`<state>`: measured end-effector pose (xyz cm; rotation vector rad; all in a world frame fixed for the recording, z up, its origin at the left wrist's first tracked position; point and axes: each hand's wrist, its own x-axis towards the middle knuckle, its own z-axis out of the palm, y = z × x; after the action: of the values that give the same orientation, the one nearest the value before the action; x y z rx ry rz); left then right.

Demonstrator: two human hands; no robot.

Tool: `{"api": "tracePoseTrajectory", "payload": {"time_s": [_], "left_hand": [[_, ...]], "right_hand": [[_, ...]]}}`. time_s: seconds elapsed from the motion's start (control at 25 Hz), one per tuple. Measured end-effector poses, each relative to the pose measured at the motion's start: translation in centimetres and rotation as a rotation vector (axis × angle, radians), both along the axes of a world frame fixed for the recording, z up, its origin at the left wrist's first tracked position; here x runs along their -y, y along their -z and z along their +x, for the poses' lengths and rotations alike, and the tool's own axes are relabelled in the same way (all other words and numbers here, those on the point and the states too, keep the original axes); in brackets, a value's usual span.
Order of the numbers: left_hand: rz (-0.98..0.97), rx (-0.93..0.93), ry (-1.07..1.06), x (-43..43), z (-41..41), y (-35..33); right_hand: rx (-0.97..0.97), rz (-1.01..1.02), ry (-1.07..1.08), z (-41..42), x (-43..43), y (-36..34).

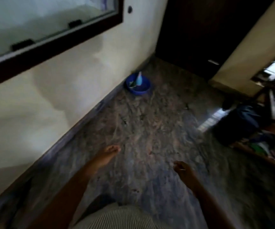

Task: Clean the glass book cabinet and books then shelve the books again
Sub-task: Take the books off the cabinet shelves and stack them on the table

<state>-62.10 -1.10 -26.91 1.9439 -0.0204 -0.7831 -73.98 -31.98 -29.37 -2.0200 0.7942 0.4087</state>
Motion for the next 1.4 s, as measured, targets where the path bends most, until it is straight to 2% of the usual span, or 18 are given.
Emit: {"api": "tracePoseTrajectory", "payload": {"time_s": [0.16,0.28,0.32,0.48,0.68,0.76,0.88,1.04,1.12,1.2,1.28,1.4], "left_hand": [[0.09,0.166,0.09,8.6,9.6,0.4],[0.0,0.157,-0.068,11.9,18.9,-1.3],[0.011,0.209,-0.079,12.4,22.5,-2.7],[0.187,0.628,-0.229,12.4,34.8,-10.1],[0.525,1.085,-0.391,9.3,46.1,-16.8],[0.562,1.202,-0.418,8.4,50.9,-18.5],[0.491,1.241,-0.497,8.6,57.4,-20.2],[0.422,1.239,-0.684,10.2,65.9,-23.2],[0.205,1.144,-0.849,10.5,69.6,-24.8],[-0.053,1.0,-0.995,10.5,72.2,-25.0],[-0.204,0.89,-1.073,10.0,74.1,-24.0],[-0.412,0.81,-1.126,8.8,76.2,-22.4]], "right_hand": [[0.041,-0.065,0.125,6.5,9.3,1.5],[0.143,0.008,0.069,19.3,11.1,-1.9],[0.202,0.047,0.031,24.8,11.0,-3.5],[0.47,0.115,-0.251,45.5,9.0,-12.7],[0.773,0.279,-0.455,62.5,3.9,-21.2],[0.866,0.321,-0.542,68.5,1.3,-23.6],[0.997,0.383,-0.591,75.9,-1.9,-25.6],[0.966,0.496,-0.808,85.4,-7.3,-25.3],[1.072,0.381,-0.864,89.0,-10.7,-24.5],[1.197,0.235,-0.774,91.6,-13.2,-24.8],[1.289,0.175,-0.697,93.6,-14.4,-25.2],[1.47,-0.144,-0.663,94.8,-14.8,-24.8]]}}
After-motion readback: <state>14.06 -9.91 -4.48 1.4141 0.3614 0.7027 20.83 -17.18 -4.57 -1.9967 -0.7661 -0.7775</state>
